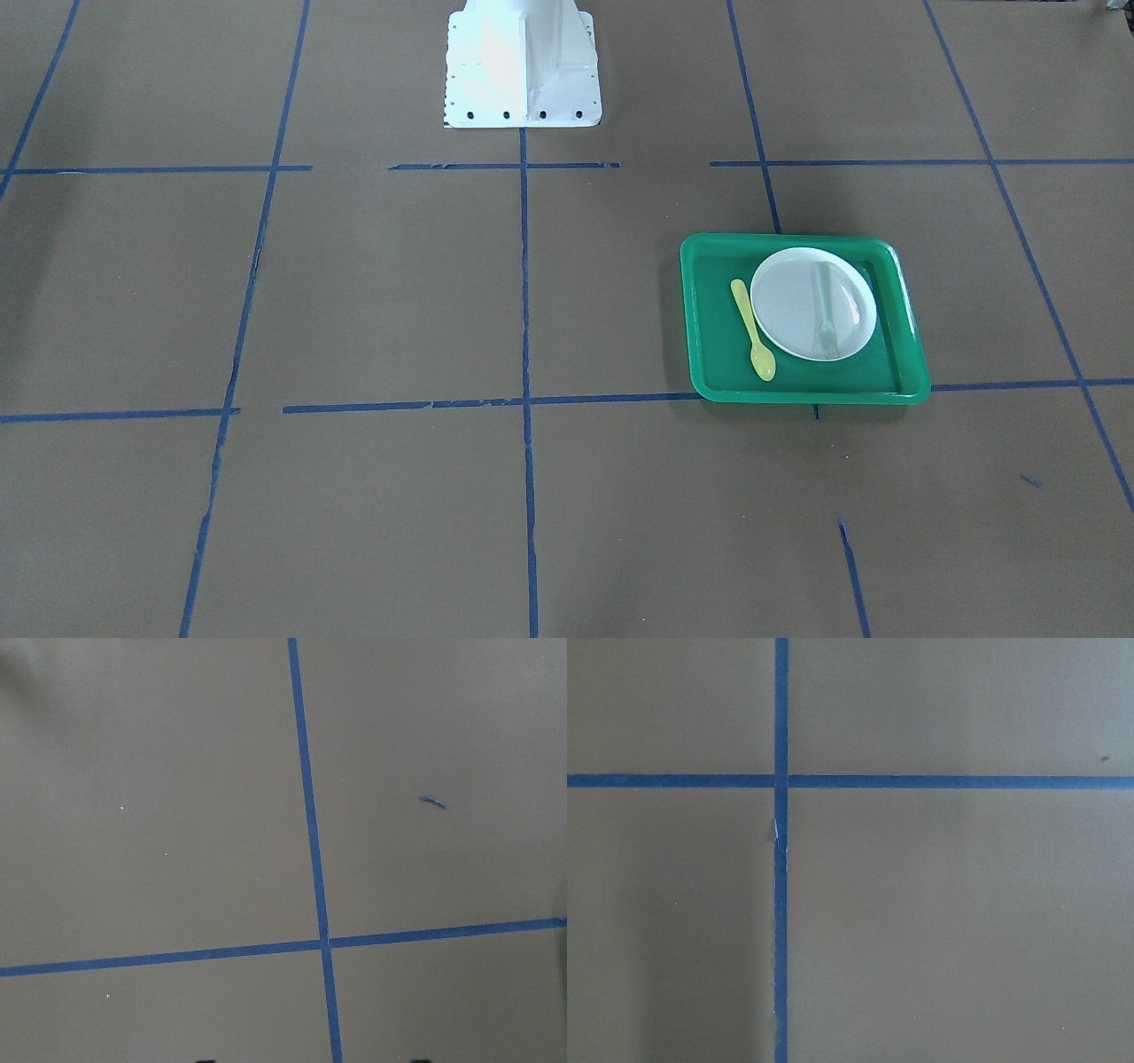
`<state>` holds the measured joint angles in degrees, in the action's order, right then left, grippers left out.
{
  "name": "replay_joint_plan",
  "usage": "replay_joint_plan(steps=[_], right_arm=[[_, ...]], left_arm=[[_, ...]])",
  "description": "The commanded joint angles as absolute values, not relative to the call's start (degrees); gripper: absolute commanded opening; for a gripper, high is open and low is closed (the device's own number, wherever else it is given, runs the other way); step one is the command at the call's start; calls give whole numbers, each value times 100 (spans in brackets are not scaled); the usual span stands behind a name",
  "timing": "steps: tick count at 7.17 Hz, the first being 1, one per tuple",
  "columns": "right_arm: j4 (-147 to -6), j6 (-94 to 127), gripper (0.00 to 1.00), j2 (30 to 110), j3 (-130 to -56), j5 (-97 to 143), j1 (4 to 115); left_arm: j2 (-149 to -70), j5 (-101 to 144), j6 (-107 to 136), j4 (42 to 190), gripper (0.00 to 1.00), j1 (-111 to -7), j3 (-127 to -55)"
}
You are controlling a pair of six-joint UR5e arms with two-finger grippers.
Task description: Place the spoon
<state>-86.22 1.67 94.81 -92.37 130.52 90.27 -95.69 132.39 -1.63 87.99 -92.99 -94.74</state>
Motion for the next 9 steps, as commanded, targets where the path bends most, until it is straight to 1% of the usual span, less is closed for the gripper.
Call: replay_joint_plan(steps=[1,2,3,4,5,7,9], right_arm=[[-8631,167,100,9483,-9237,13052,9026],[-8631,167,100,9483,-9237,13052,9026],[-8631,167,100,9475,-9237,13052,9026],[-8631,167,100,9483,-9237,13052,9026],[-8631,167,100,9483,-9237,13052,9026],[-8631,167,100,9483,-9237,13052,9026],[-8631,167,100,9483,-9237,13052,9026]], left_arm=[[-9264,13236,-167,9086,100,-9308,-9728],[-9116,13236,-167,9366,100,-9299,-9747],[-8731,13262,-176,9682,100,-9299,-9791],[-8606,13289,-150,10364,100,-9299,-9704],[-8561,13289,-141,10328,100,-9308,-9781],[-8604,13315,-149,9759,100,-9308,-9800],[-8596,13315,-149,9721,100,-9308,-9800]])
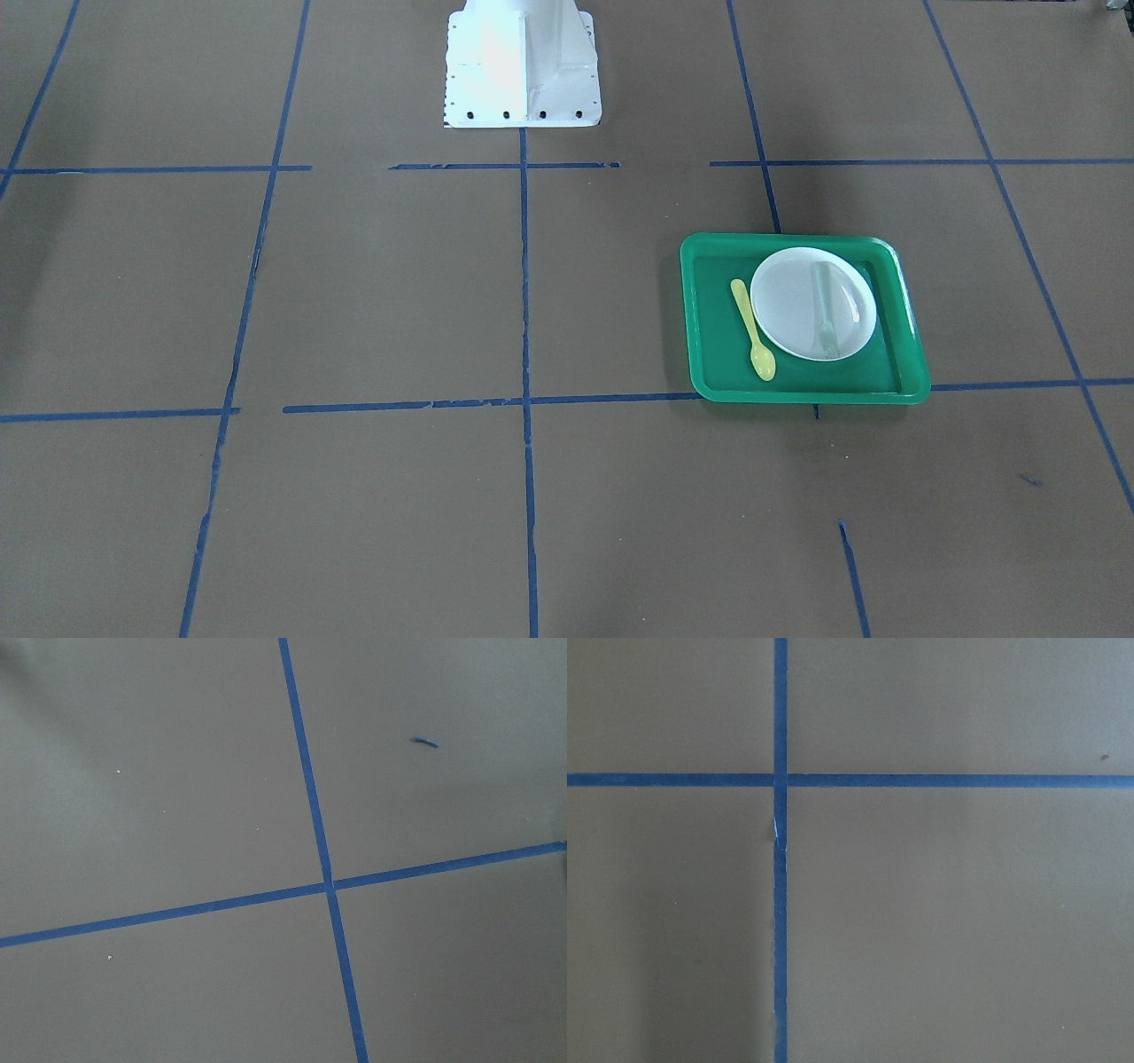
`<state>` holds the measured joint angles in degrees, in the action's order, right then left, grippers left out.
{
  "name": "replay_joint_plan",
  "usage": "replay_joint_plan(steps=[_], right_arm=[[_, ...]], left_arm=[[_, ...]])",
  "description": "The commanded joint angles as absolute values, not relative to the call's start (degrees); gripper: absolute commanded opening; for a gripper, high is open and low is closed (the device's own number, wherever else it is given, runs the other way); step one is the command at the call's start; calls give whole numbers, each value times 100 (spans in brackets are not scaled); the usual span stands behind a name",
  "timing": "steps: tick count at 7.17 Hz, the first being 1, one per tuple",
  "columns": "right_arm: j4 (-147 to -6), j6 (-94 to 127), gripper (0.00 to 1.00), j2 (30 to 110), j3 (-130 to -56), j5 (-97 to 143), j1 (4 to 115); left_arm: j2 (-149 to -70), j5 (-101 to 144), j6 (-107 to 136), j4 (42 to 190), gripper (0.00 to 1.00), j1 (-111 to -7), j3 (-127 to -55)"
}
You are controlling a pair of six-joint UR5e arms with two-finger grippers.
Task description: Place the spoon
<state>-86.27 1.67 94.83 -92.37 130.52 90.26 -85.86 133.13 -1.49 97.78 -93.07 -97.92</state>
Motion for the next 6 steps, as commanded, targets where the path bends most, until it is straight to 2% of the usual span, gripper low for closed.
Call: replay_joint_plan(steps=[1,3,5,6], right_arm=[[-8631,167,100,9483,-9237,13052,9026],[-8622,167,100,9483,-9237,13052,9026],[-8631,167,100,9483,-9237,13052,9026],[-8622,167,100,9483,-9237,13052,9026]], left_arm=[[-8578,13315,-149,9721,100,-9308,-9809],[-8647,13315,-158,9268,100,-9316,-9888],[-8632,13307,-245,8527,100,-9343,-10456],[-8718,13315,-385,8534,100,-9334,-10355]])
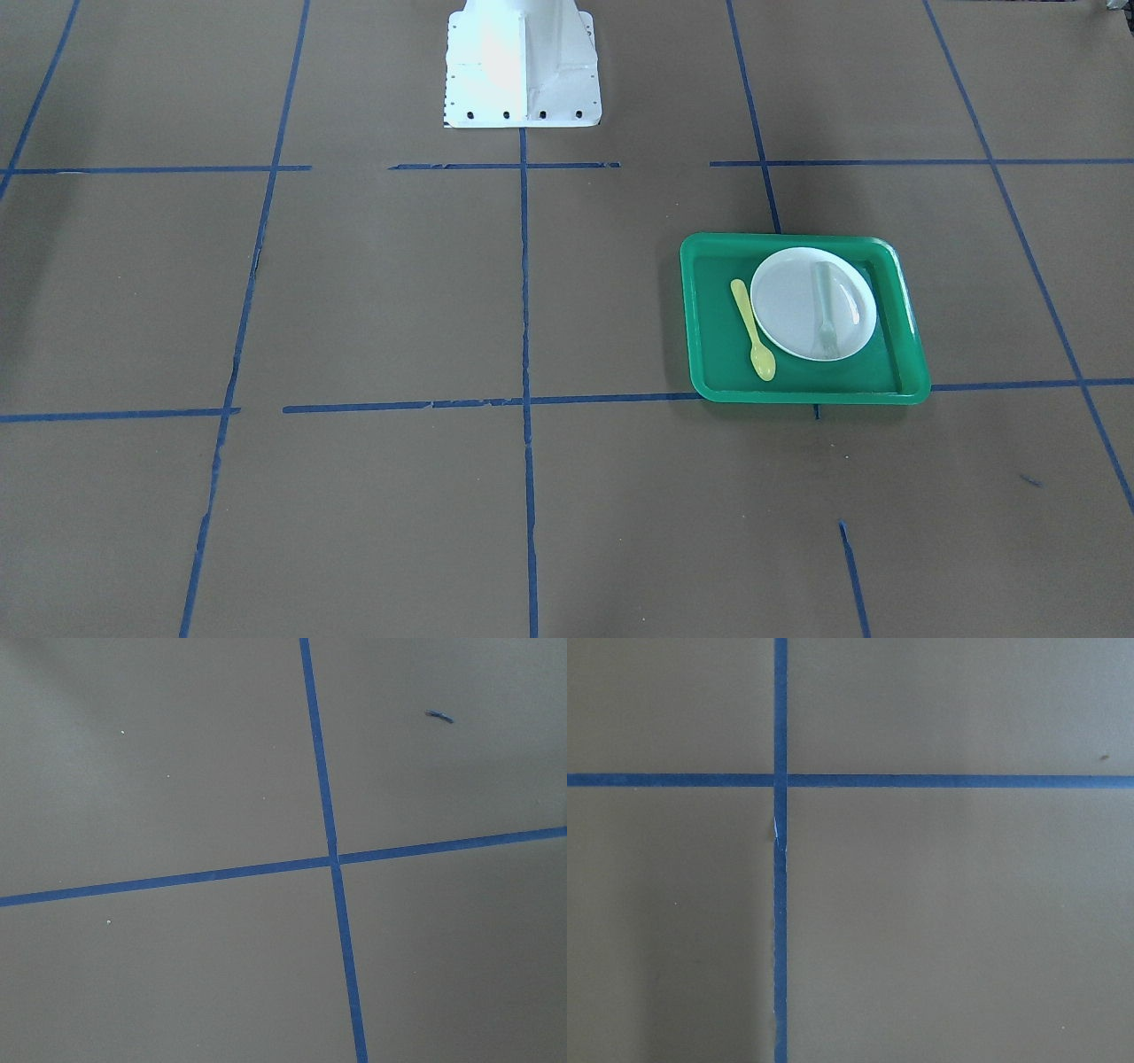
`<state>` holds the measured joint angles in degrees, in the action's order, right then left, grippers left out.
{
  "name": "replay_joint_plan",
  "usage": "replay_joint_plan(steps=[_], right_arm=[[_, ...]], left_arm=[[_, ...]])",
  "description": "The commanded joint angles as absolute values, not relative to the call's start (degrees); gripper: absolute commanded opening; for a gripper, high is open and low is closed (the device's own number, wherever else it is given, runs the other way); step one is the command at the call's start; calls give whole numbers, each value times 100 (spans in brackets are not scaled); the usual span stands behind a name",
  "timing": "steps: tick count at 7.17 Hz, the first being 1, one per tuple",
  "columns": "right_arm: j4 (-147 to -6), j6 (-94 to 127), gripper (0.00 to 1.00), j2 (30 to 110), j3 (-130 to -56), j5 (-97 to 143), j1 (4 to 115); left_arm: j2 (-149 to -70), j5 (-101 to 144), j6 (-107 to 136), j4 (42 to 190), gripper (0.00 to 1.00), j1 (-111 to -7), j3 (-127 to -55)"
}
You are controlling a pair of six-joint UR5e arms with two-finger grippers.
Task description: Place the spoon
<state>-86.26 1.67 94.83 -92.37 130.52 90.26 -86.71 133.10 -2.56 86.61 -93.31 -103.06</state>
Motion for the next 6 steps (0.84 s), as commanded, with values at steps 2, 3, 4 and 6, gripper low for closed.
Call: replay_joint_plan(steps=[2,3,4,6], right_arm=[[-8631,167,100,9483,-9237,13052,9026],[-8622,167,100,9475,-9237,13052,9026],[-8622,167,100,9483,-9237,13052,9026],[-8631,167,100,9483,-9237,13052,9026]], left_arm=[[-8815,13307,-396,8552,100,-9325,-10292],[-8885,13298,-404,8543,100,-9316,-10222],[-8894,13298,-578,8526,100,-9334,-10178],[-8912,13298,-615,8166,100,-9325,-10169]])
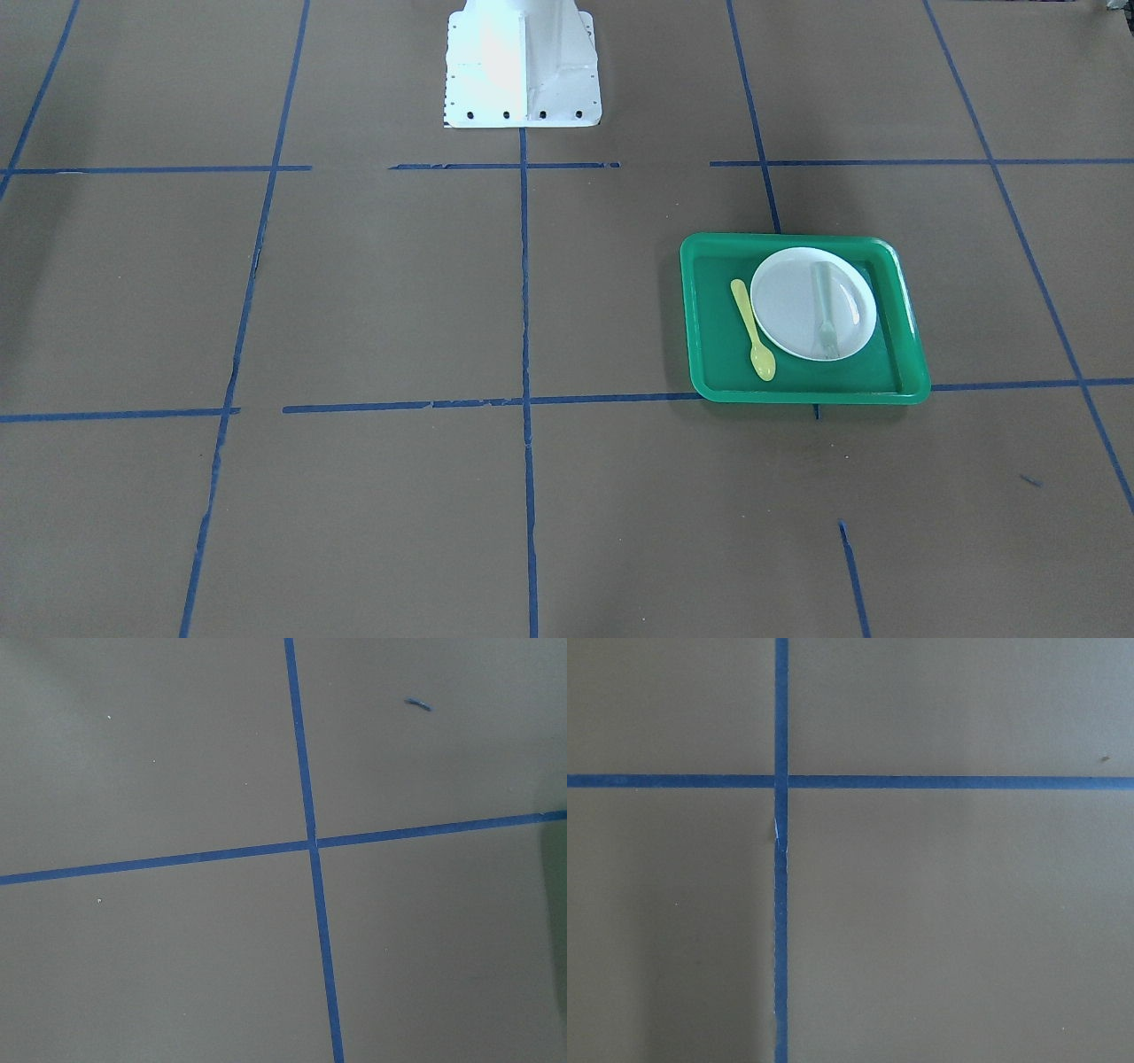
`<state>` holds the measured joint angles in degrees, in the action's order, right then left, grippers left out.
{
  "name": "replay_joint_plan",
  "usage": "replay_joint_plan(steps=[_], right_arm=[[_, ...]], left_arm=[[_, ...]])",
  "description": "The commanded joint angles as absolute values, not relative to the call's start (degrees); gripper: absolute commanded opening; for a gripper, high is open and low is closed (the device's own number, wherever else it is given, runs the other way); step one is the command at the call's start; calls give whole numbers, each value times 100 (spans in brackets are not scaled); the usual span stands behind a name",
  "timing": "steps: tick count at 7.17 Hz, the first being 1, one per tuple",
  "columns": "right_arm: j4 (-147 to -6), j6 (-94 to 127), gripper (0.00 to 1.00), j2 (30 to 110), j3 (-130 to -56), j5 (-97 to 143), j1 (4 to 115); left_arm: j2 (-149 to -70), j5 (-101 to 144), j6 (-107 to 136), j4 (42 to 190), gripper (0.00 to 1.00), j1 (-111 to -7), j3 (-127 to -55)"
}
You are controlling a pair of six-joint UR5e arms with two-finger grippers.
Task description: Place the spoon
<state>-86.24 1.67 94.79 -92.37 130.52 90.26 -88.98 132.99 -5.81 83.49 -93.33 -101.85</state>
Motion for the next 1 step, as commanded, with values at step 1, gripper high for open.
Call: replay_joint_plan(steps=[1], right_arm=[[-8631,167,100,9475,-9237,13052,9026]], left_arm=[[-9069,13315,-624,8182,100,-9325,-10030]])
